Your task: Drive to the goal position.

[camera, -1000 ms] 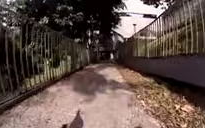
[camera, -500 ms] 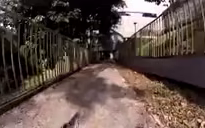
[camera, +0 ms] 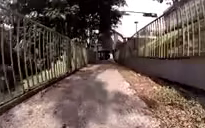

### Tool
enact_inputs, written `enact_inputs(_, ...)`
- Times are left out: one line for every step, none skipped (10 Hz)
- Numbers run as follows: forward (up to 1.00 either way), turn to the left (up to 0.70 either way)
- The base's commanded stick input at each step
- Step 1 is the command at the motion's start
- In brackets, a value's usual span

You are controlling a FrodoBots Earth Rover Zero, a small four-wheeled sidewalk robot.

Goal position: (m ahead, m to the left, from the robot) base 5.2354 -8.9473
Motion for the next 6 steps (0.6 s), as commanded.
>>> enact_inputs(0.85,0.0)
enact_inputs(0.85,0.0)
enact_inputs(0.85,0.0)
enact_inputs(0.85,0.0)
enact_inputs(0.85,0.0)
enact_inputs(0.85,0.0)
